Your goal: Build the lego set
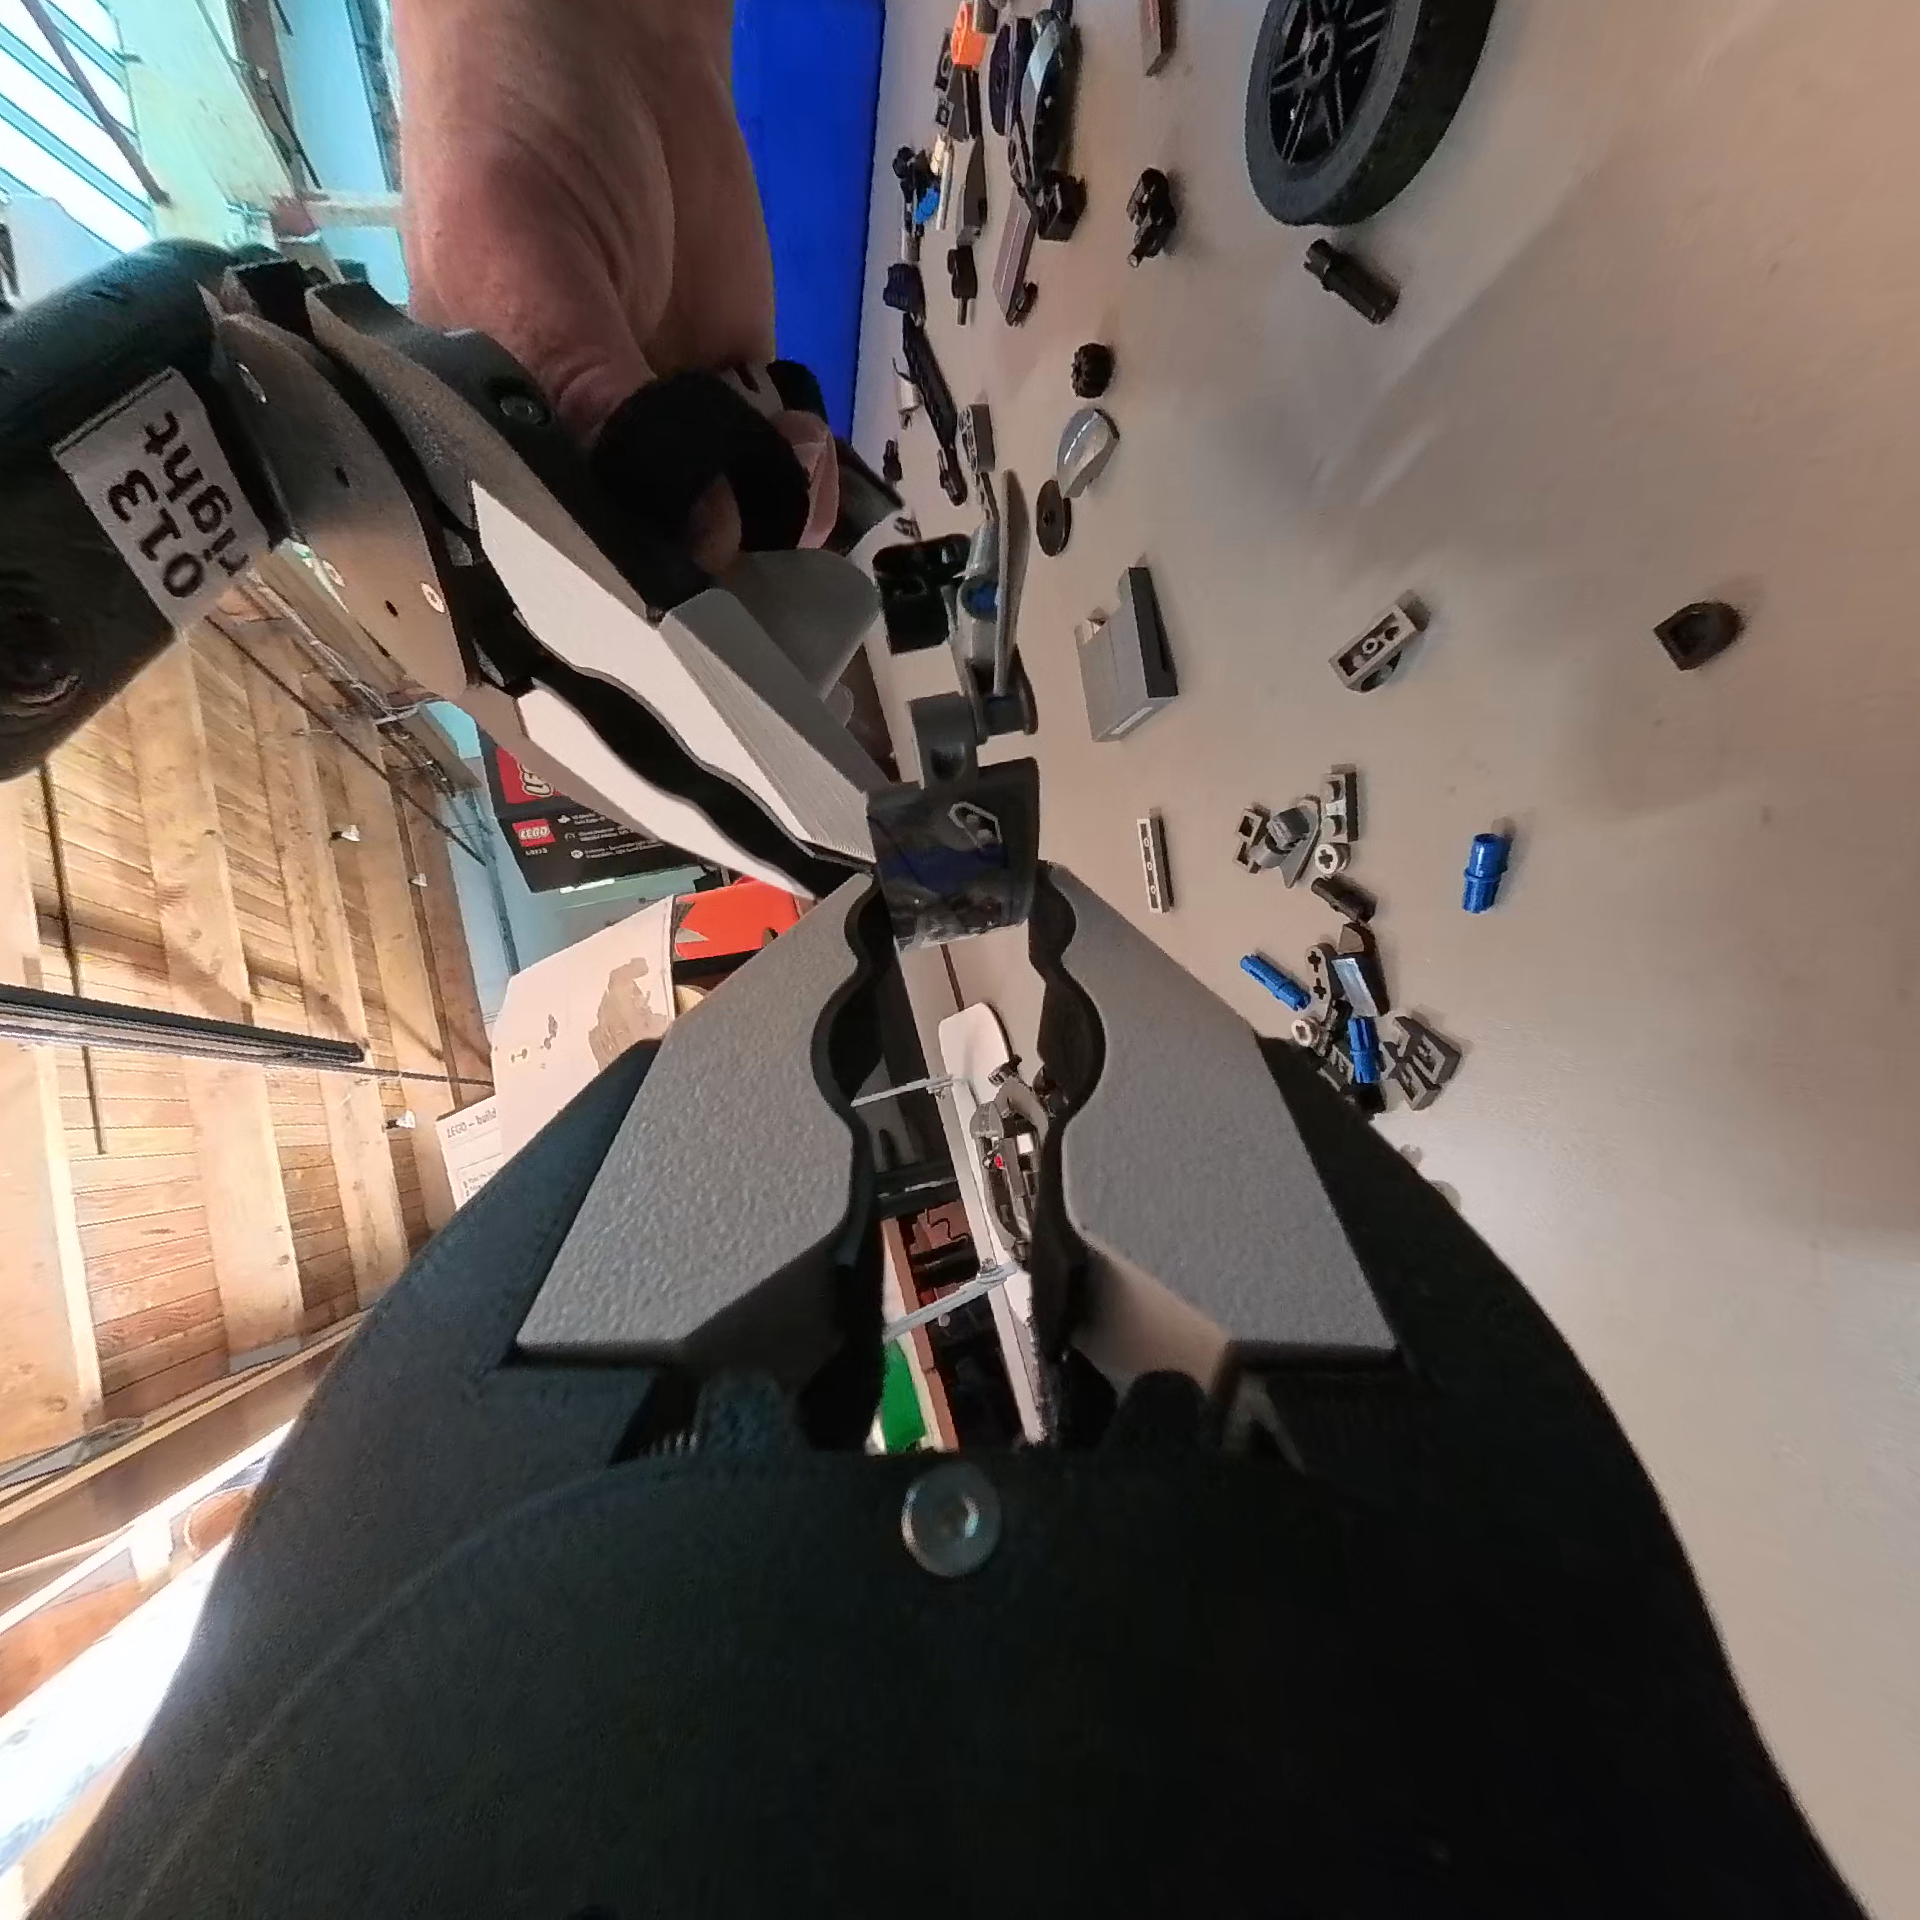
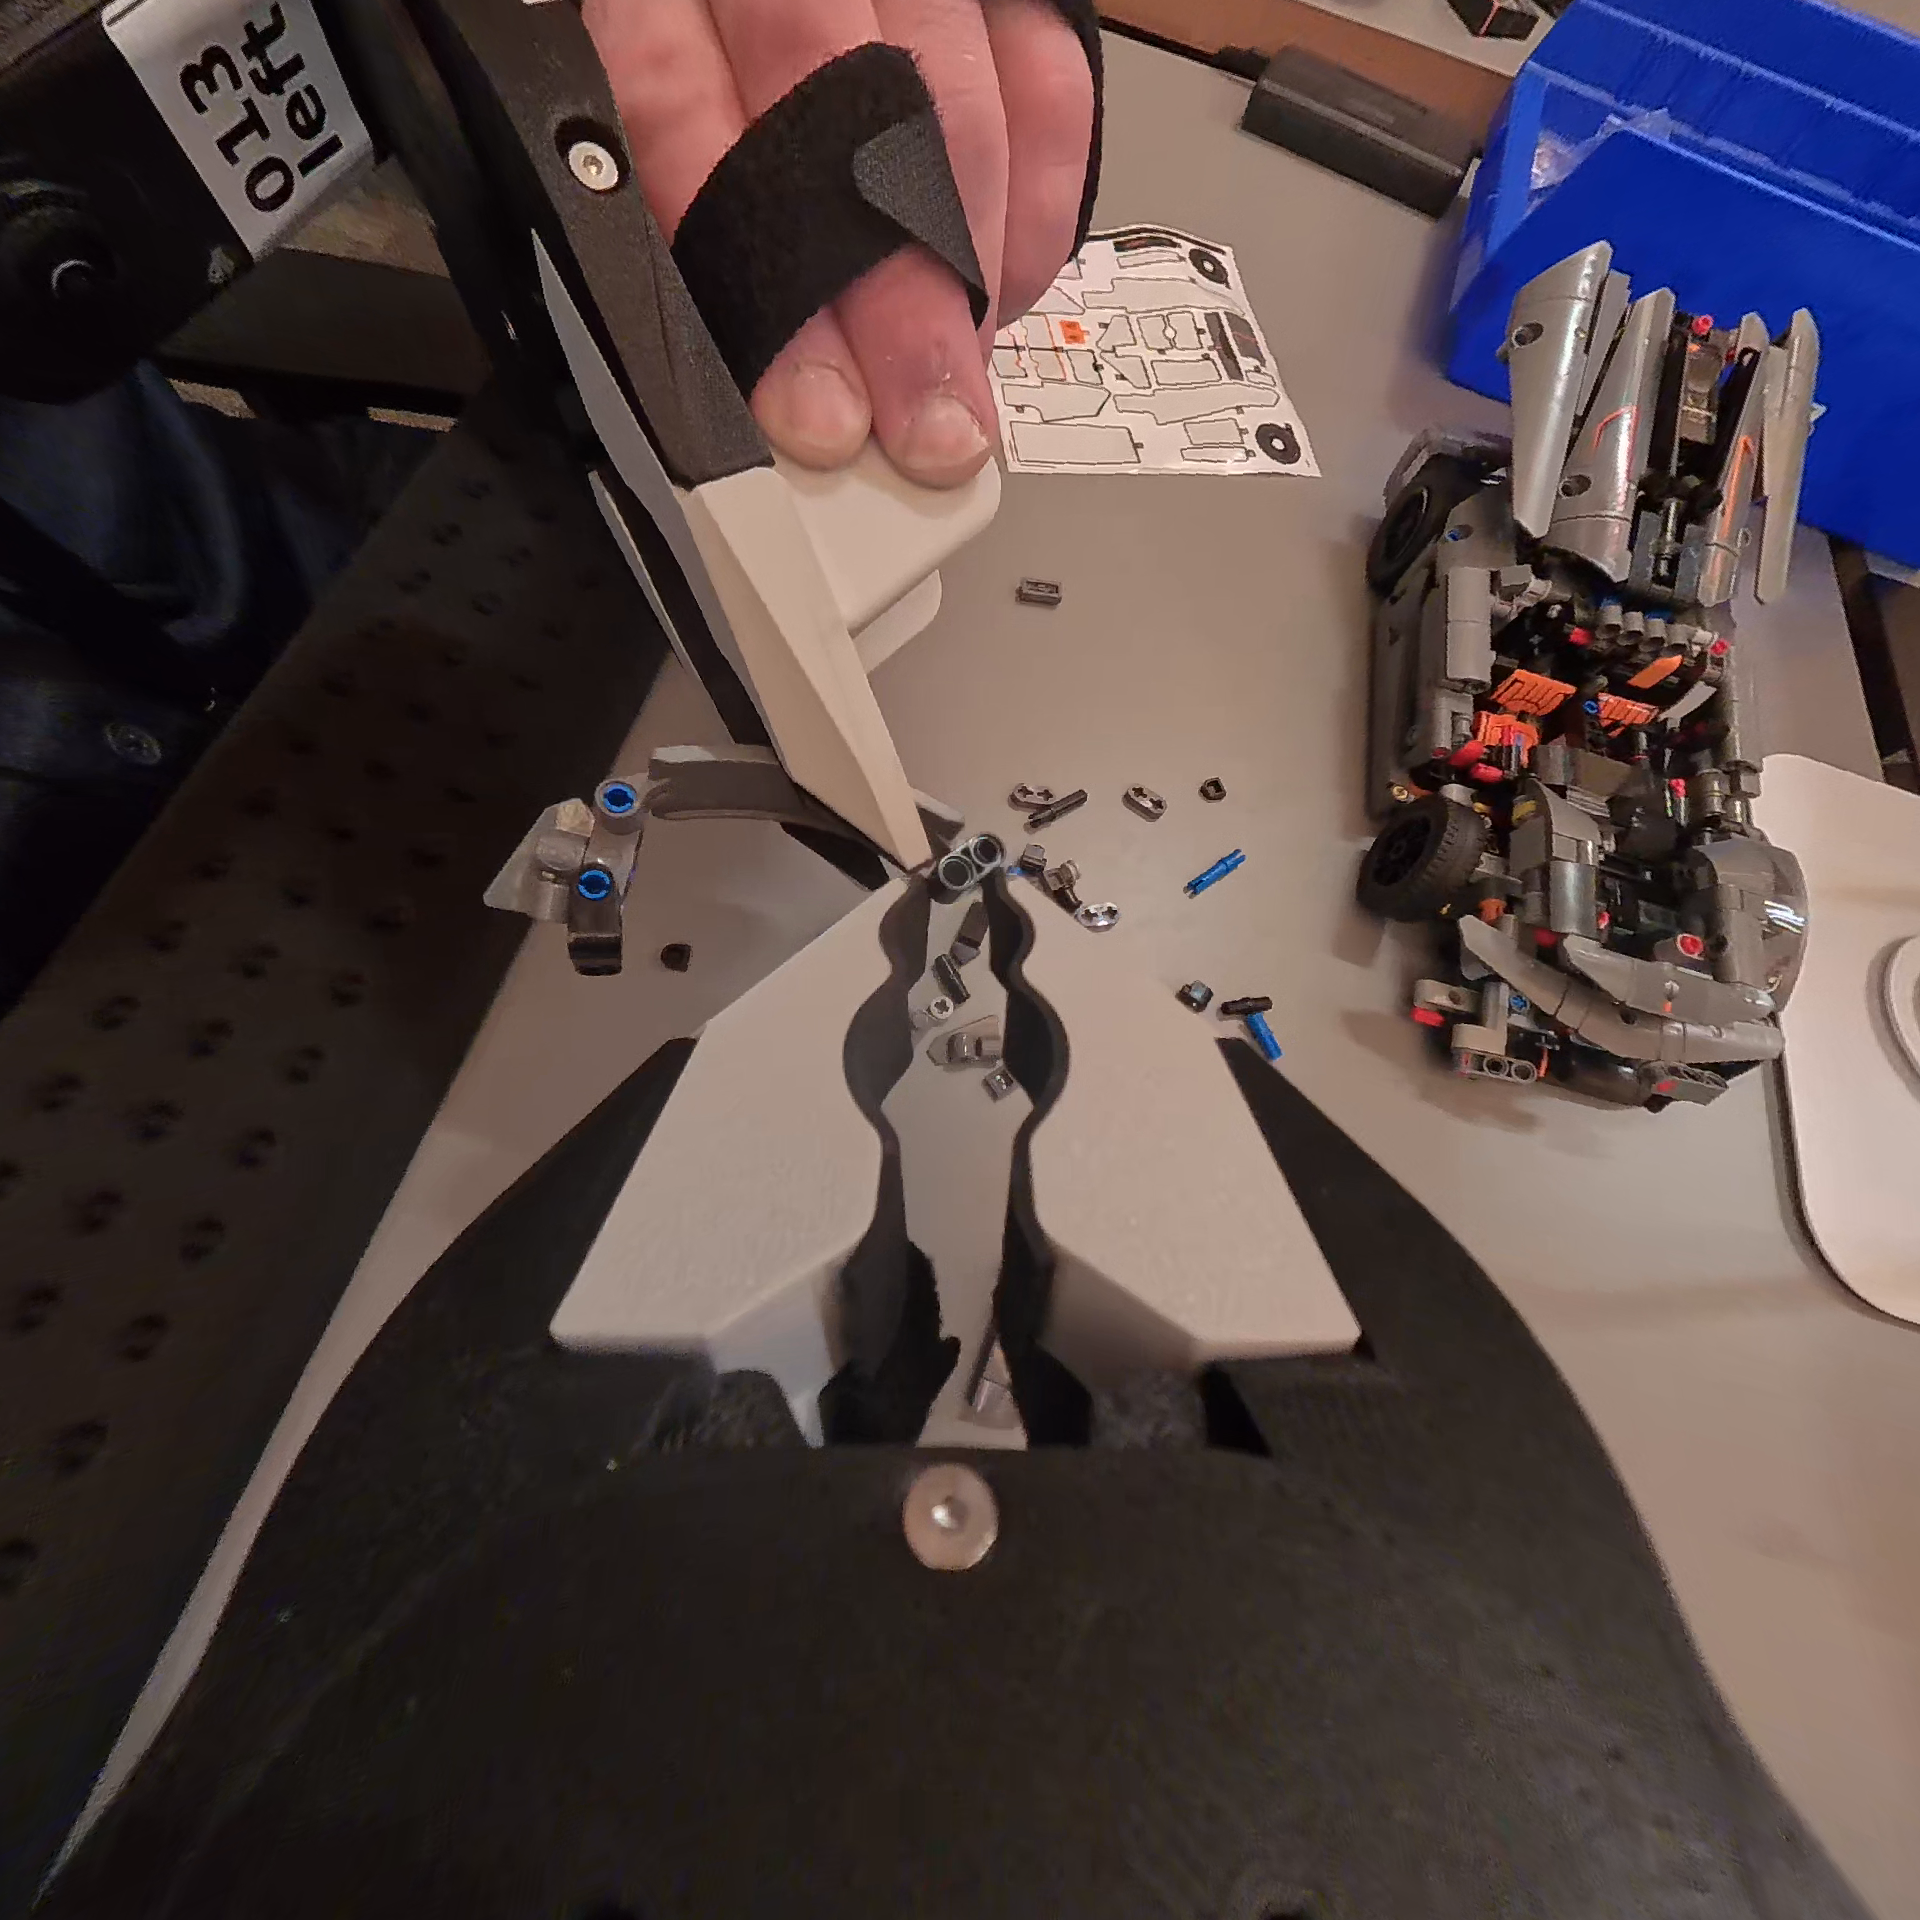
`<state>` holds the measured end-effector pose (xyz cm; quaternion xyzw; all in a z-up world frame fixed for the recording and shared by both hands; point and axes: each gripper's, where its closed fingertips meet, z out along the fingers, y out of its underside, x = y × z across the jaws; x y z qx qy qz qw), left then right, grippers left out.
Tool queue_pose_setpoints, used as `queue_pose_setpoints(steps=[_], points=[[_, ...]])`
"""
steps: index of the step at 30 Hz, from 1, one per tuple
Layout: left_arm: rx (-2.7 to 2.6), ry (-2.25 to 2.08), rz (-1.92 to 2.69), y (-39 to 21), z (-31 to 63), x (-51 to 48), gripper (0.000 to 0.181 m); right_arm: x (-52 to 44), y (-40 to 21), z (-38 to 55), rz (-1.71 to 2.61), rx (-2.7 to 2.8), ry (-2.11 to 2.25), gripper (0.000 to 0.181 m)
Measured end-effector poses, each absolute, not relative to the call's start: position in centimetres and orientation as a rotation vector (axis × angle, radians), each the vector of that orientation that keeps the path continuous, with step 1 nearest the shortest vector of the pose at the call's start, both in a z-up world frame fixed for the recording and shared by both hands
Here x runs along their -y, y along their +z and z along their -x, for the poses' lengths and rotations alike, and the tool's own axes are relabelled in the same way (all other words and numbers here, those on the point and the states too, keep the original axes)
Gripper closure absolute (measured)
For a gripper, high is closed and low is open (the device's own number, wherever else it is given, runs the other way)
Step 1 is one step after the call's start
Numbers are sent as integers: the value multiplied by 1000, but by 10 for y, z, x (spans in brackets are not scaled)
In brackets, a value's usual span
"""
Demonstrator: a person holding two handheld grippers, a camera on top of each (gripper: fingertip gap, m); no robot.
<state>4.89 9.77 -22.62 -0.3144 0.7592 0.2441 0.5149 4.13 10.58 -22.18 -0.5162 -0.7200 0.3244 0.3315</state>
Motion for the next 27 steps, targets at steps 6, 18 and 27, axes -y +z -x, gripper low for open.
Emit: queue_pose_setpoints(steps=[6, 18, 27], points=[[-1828, 580, 762, -227, -49, -98, 158, -106, -223, -42, 1353, 1884, 858, 176], [-1834, 564, 762, -228, -50, -97, 158, -105, -225, -39, 1371, 1871, 878, 170], [-1828, 575, 757, -227, -51, -97, 159, -106, -224, -40, 1354, 1878, 865, 174]])
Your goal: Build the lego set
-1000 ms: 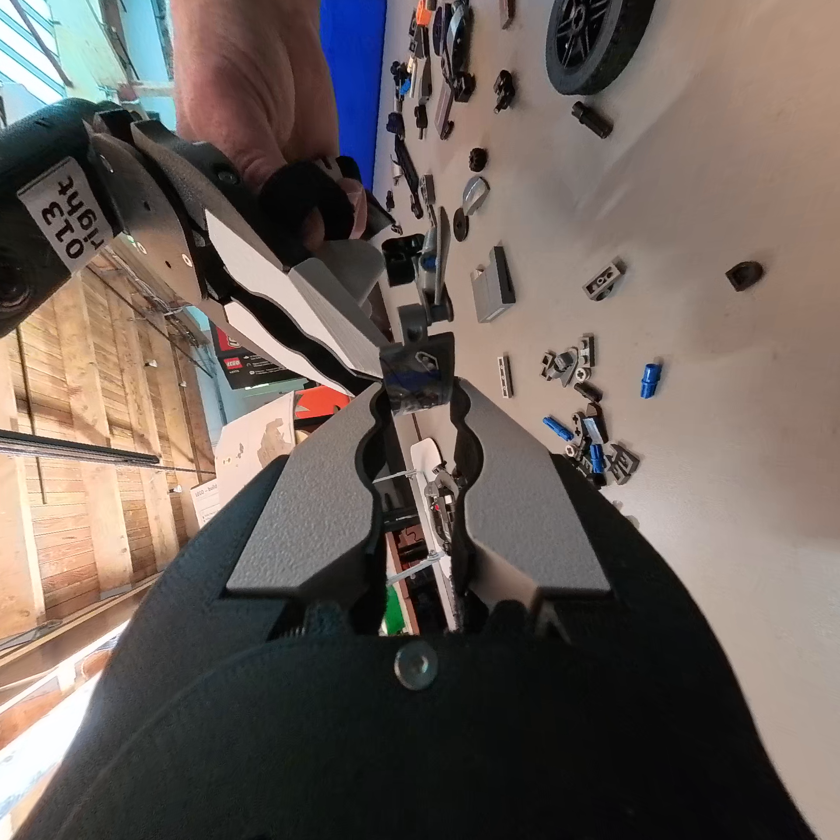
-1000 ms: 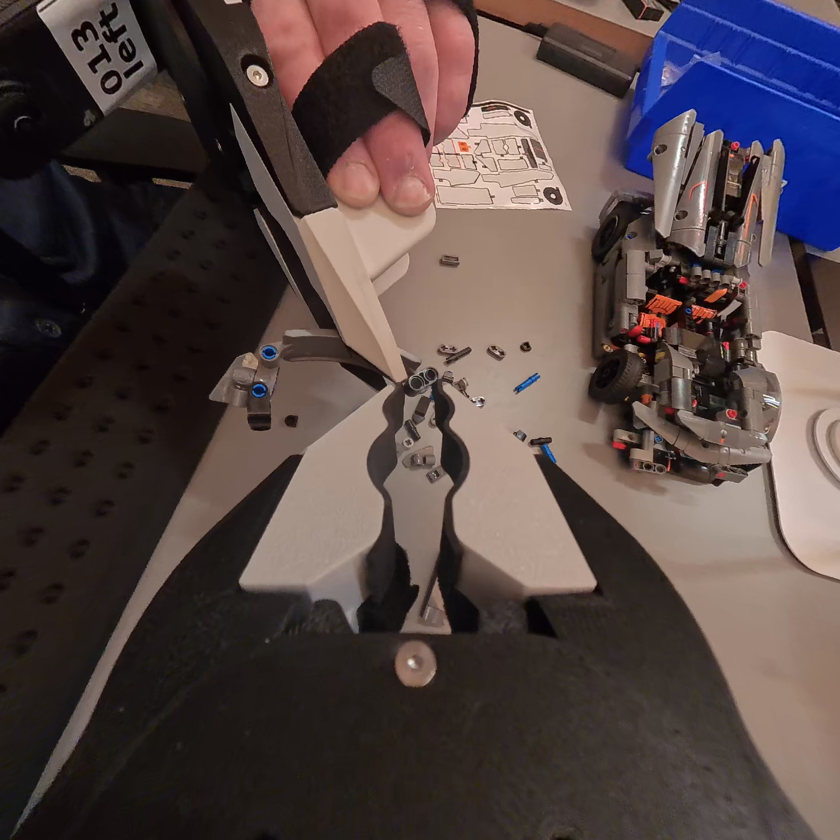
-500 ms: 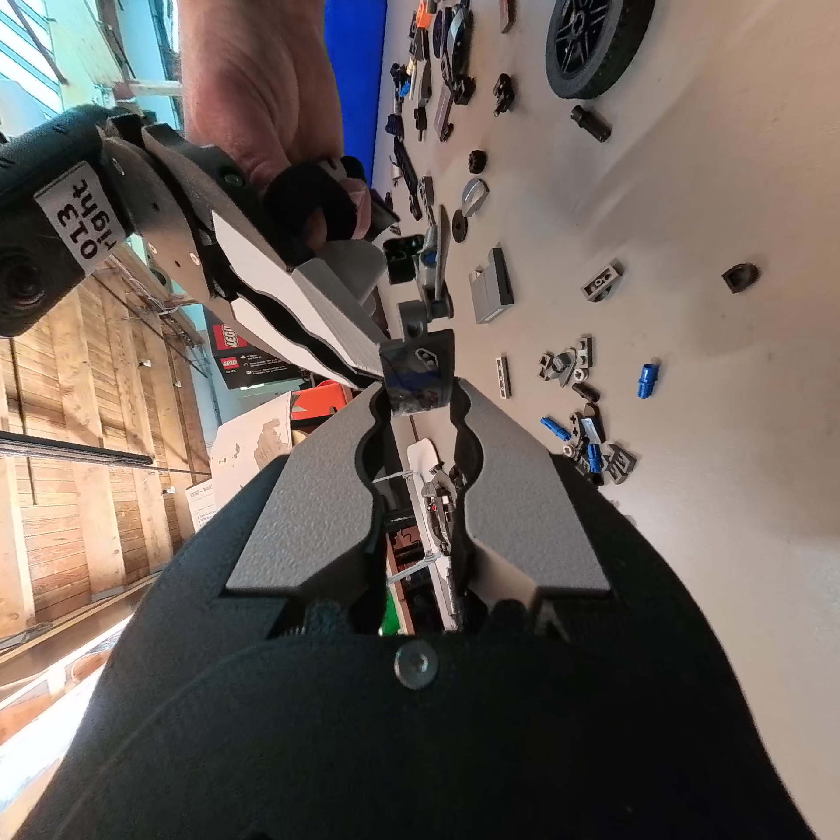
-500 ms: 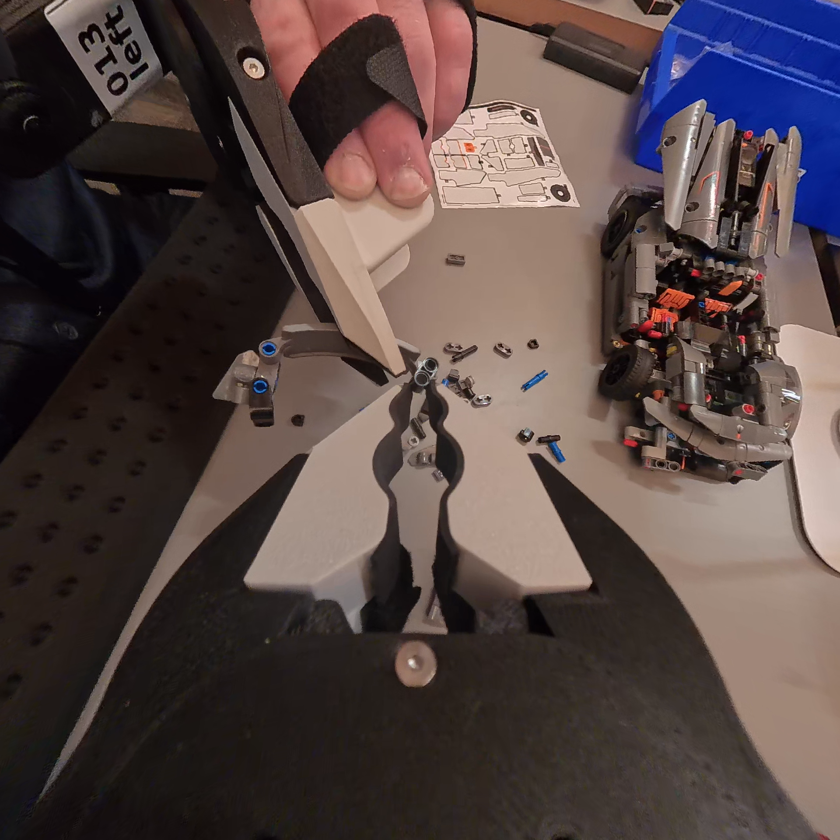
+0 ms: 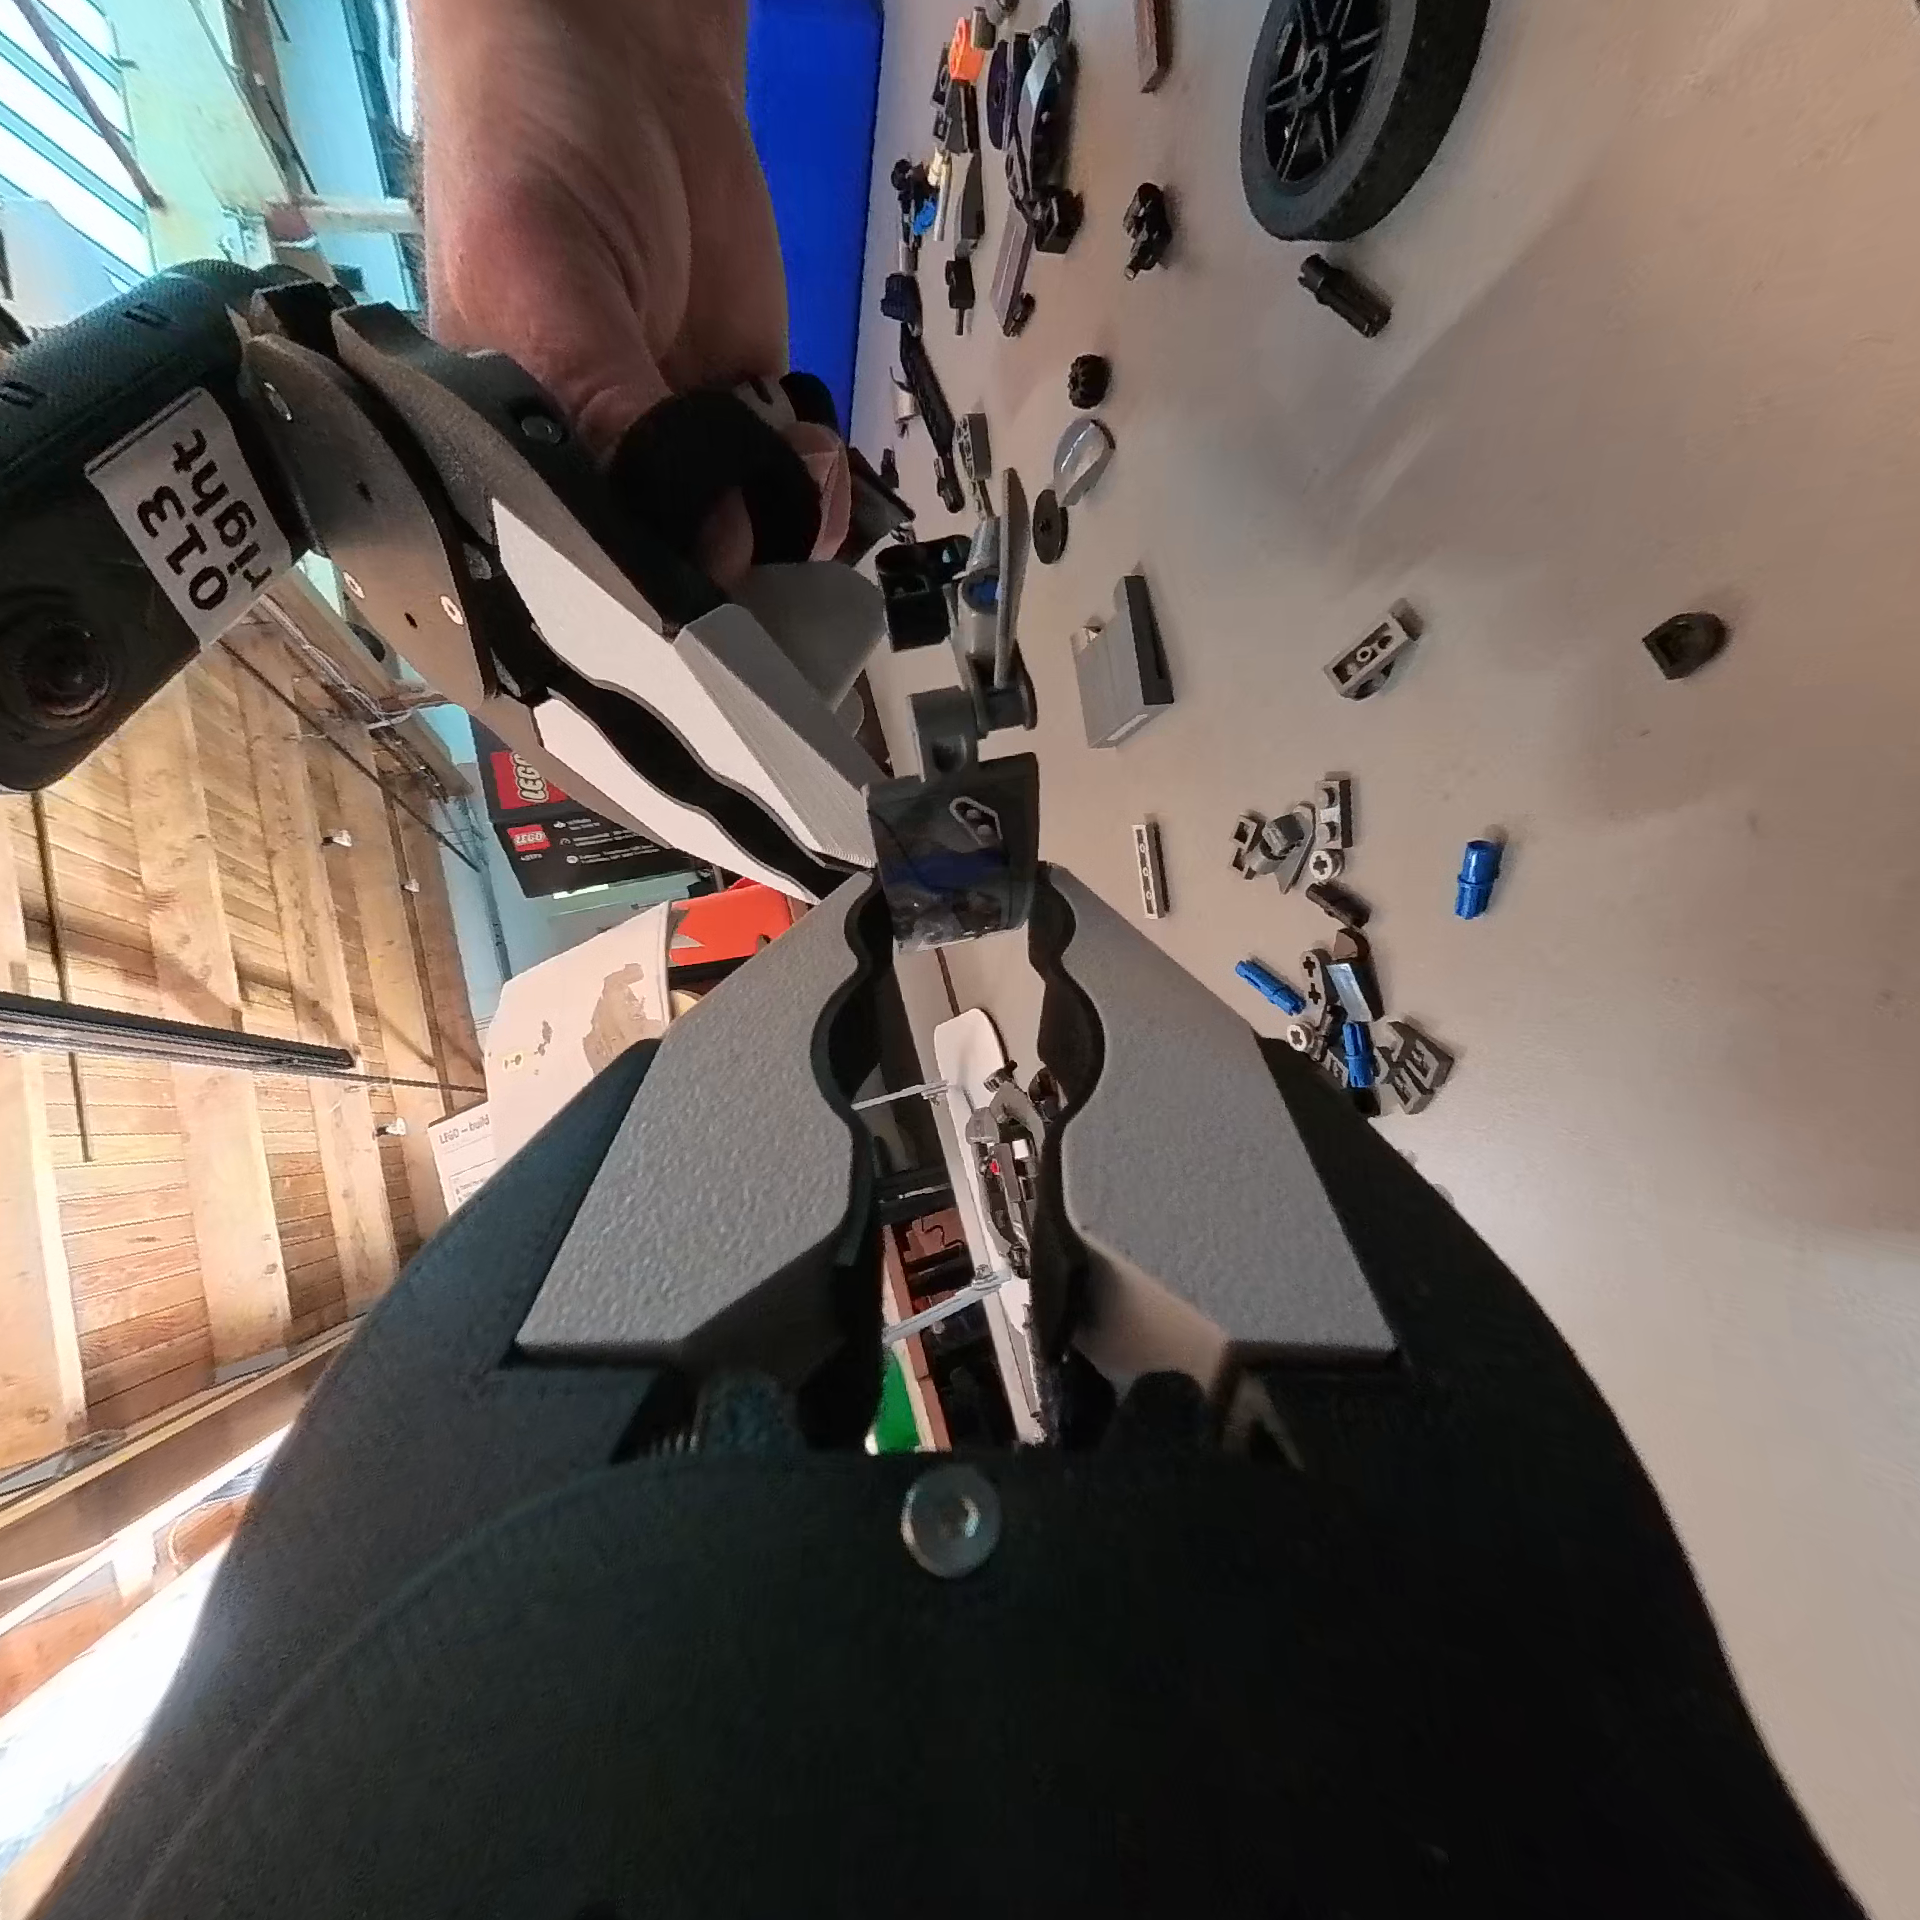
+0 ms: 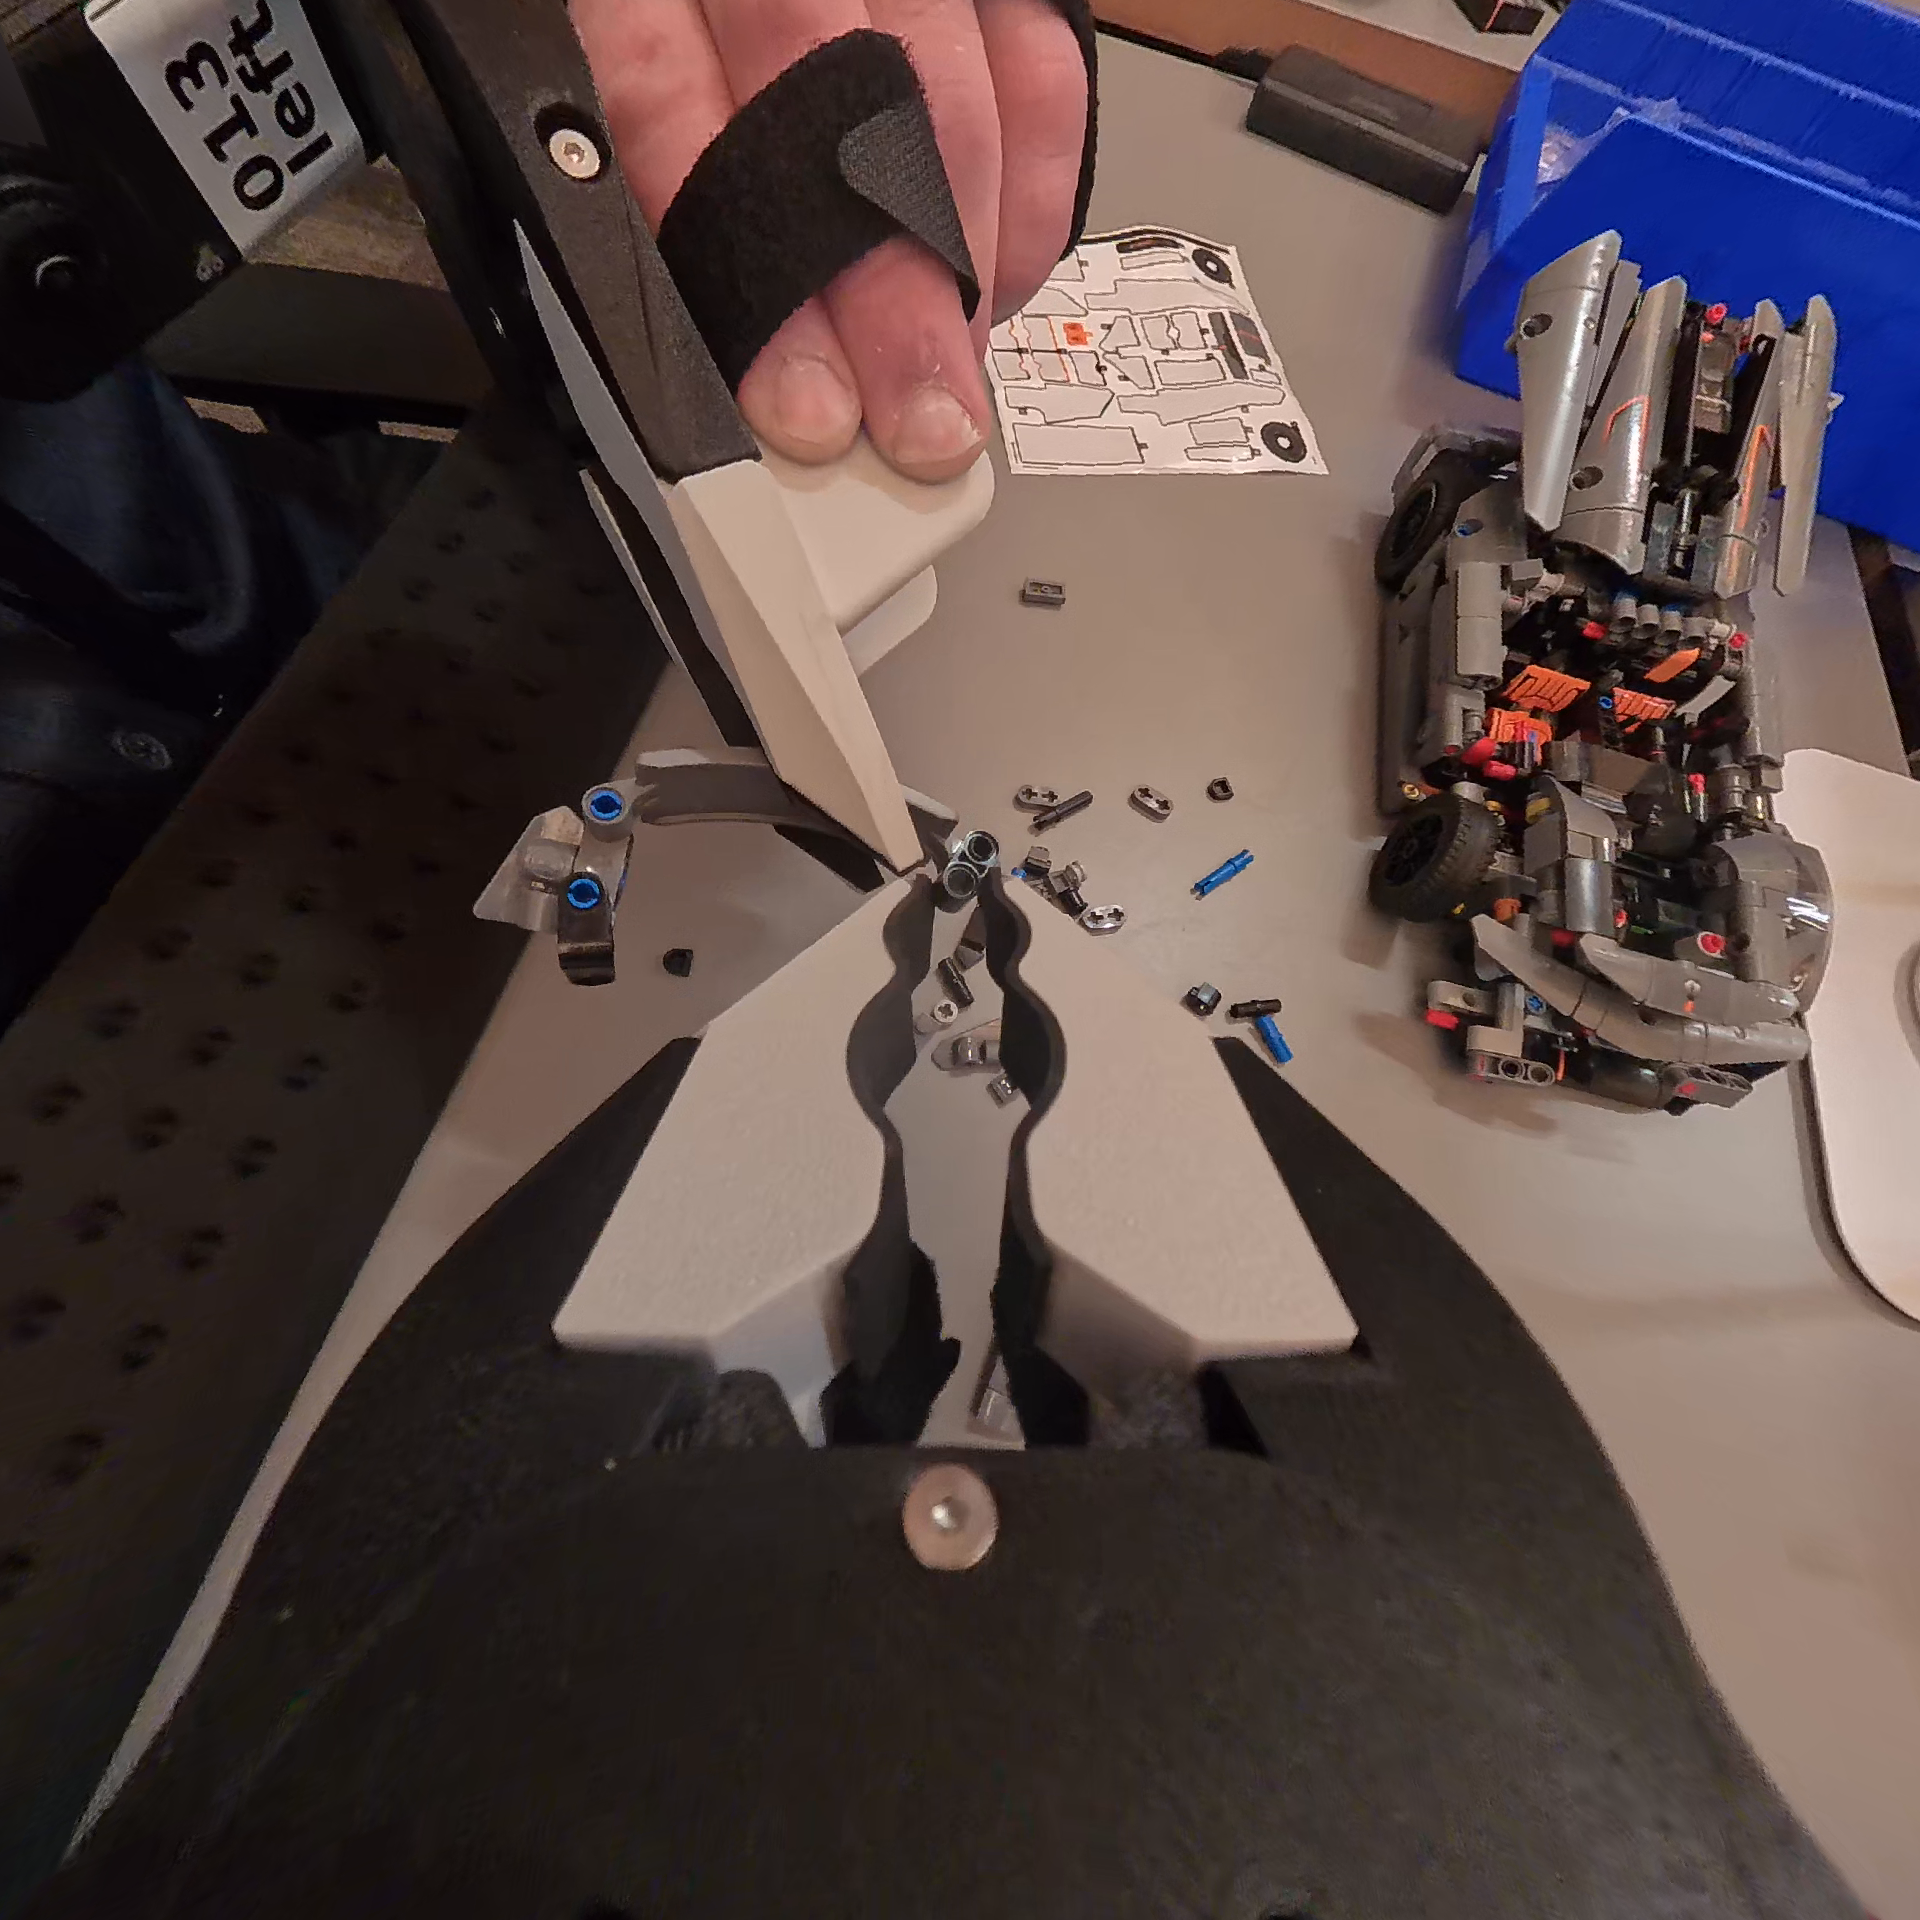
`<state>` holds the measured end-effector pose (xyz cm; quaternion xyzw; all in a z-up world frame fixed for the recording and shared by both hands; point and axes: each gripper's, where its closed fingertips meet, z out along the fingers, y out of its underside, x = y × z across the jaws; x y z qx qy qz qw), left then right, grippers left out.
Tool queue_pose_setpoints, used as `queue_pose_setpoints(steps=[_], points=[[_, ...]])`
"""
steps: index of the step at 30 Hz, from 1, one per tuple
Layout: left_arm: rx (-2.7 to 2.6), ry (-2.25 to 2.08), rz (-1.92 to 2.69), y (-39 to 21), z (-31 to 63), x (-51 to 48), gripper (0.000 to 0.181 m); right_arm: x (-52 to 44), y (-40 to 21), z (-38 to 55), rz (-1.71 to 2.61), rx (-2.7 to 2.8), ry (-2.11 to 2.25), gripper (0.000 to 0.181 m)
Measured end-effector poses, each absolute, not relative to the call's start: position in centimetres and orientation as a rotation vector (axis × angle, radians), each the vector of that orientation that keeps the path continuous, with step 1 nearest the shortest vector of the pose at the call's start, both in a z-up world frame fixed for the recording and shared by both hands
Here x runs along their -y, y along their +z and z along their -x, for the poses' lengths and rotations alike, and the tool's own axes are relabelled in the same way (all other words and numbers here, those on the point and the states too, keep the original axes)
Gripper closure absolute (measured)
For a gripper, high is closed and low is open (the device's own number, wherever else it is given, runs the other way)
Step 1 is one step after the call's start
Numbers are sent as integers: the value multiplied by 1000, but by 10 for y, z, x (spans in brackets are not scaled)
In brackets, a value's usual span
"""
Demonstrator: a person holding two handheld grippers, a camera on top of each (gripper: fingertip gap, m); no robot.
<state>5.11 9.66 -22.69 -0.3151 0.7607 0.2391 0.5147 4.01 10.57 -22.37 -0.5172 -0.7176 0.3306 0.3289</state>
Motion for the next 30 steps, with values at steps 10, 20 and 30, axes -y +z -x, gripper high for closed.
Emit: queue_pose_setpoints(steps=[10, 20, 30], points=[[-1820, 572, 737, -224, -52, -94, 158, -104, -221, -42, 1334, 1882, 900, 175], [-1825, 563, 745, -226, -52, -94, 158, -104, -223, -42, 1351, 1885, 894, 175], [-1823, 564, 749, -227, -52, -95, 158, -106, -223, -42, 1345, 1883, 874, 175]])
